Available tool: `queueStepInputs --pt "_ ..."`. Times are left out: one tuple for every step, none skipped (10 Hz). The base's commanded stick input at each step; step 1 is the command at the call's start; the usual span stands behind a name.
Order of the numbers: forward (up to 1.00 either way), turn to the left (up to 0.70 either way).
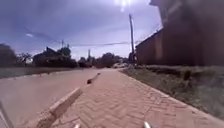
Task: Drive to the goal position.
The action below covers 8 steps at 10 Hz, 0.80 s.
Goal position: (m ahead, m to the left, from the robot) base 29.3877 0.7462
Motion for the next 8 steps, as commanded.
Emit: queueStepInputs --pt "0.7 0.0" --pt "0.7 0.0" --pt "0.7 0.0" --pt "0.7 0.0" --pt "0.7 0.0" --pt "0.7 0.0" --pt "0.7 0.0" --pt "0.7 0.0"
